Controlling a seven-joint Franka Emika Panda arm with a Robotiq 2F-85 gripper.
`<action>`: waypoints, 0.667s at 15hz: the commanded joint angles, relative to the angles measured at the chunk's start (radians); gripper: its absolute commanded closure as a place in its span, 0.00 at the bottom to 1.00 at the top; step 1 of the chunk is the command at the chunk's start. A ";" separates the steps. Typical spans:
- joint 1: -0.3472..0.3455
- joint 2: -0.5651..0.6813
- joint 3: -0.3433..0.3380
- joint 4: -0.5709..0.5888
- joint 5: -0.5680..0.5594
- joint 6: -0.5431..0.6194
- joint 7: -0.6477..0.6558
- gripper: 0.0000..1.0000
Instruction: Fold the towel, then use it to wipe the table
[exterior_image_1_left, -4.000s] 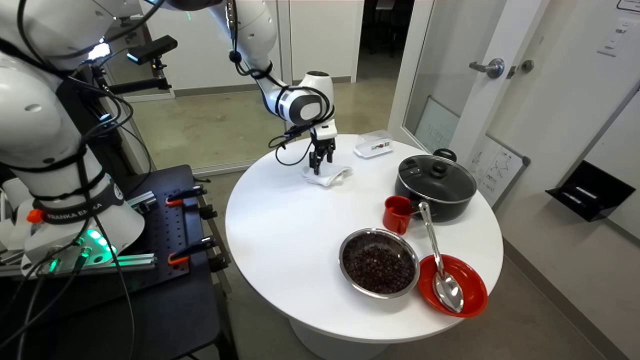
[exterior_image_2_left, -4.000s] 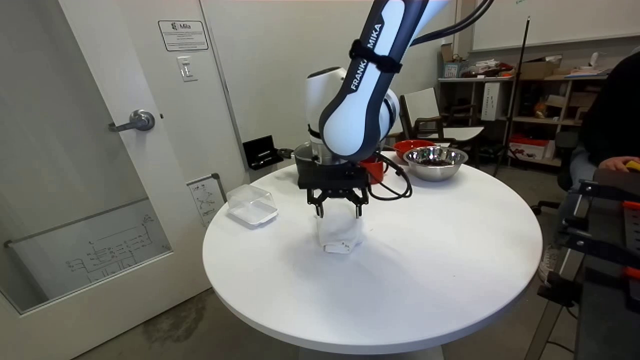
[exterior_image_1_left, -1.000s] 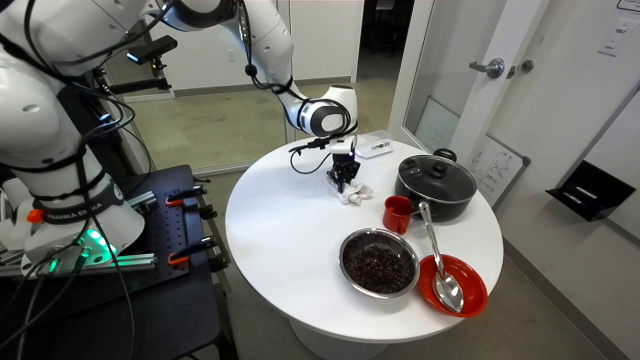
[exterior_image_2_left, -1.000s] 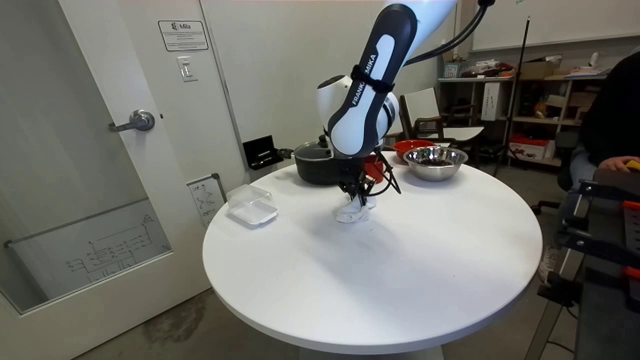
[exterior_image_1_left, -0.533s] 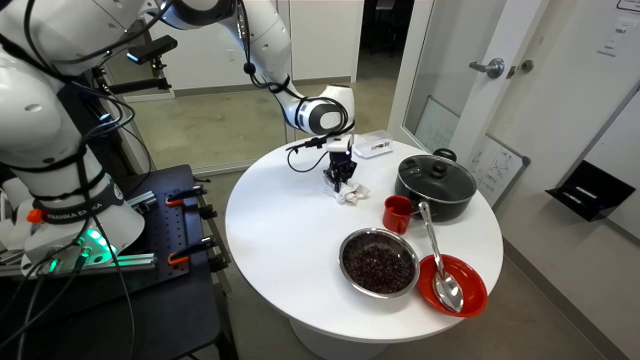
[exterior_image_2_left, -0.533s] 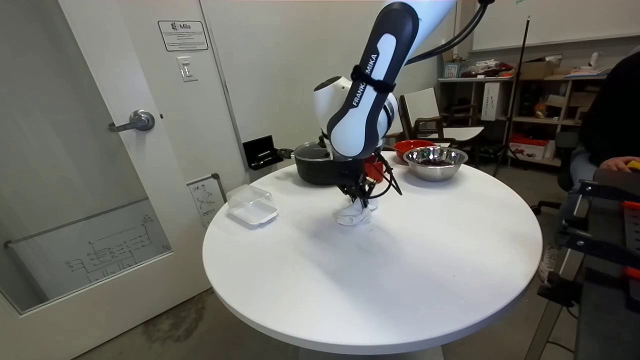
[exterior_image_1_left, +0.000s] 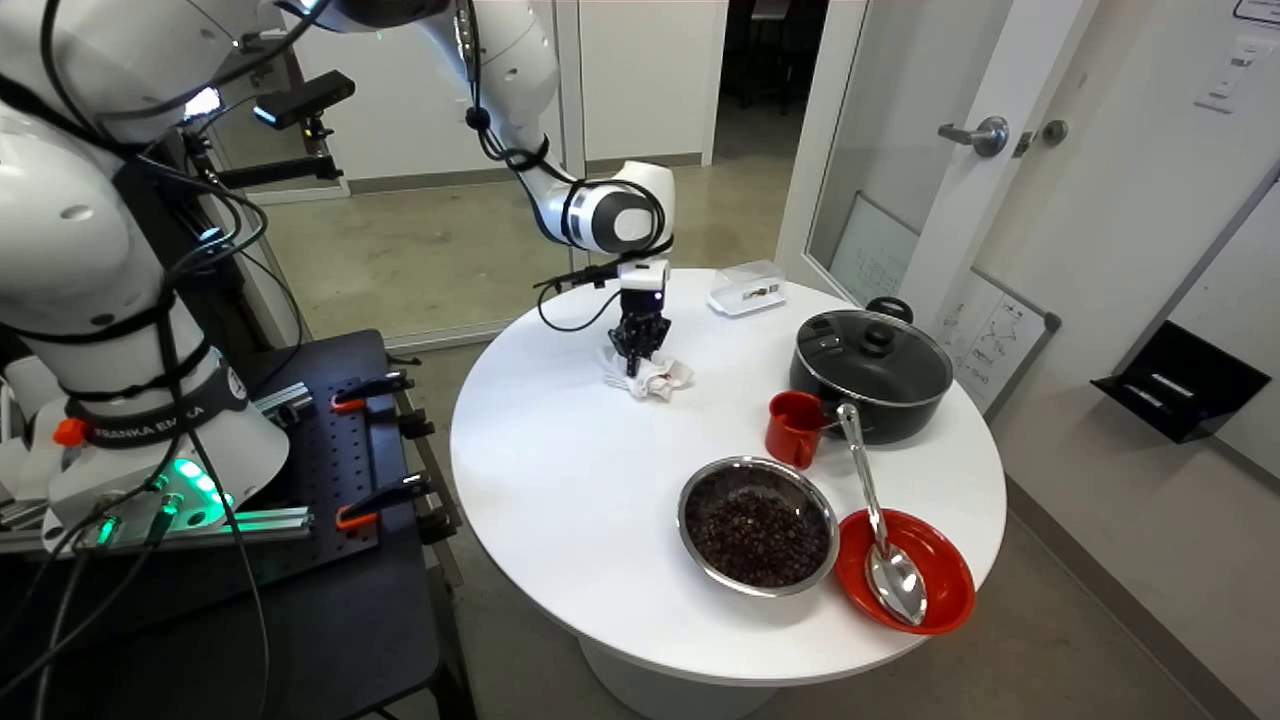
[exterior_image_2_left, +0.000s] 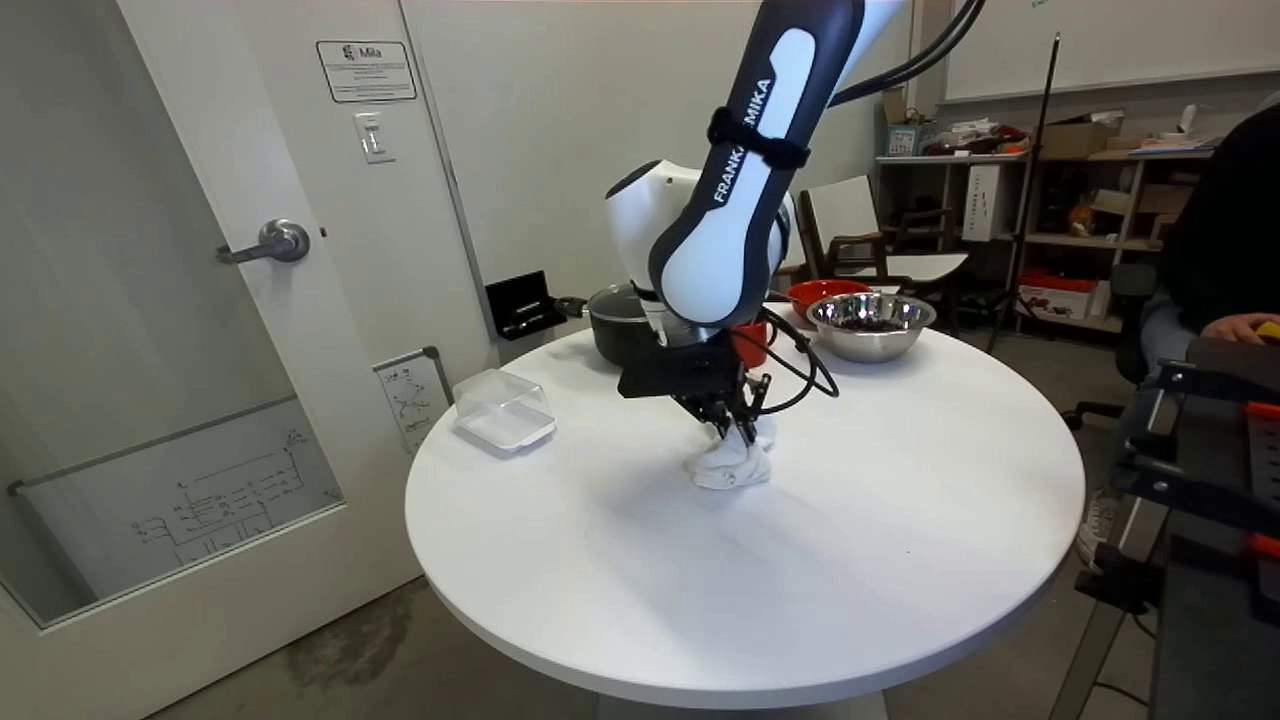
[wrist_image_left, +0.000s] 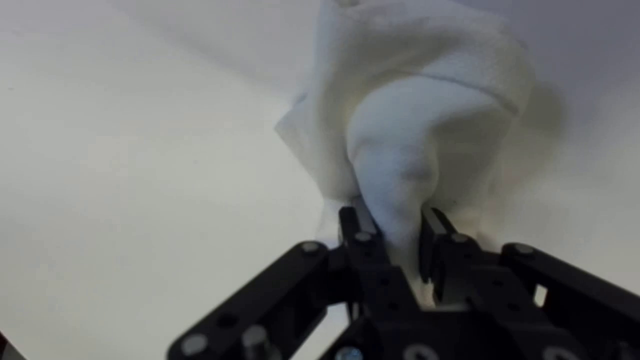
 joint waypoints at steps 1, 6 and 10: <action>-0.010 -0.053 0.041 -0.085 -0.028 -0.054 -0.042 0.95; -0.007 -0.085 0.039 -0.156 -0.072 -0.091 -0.041 0.95; -0.001 -0.058 0.006 -0.144 -0.097 -0.045 0.021 0.95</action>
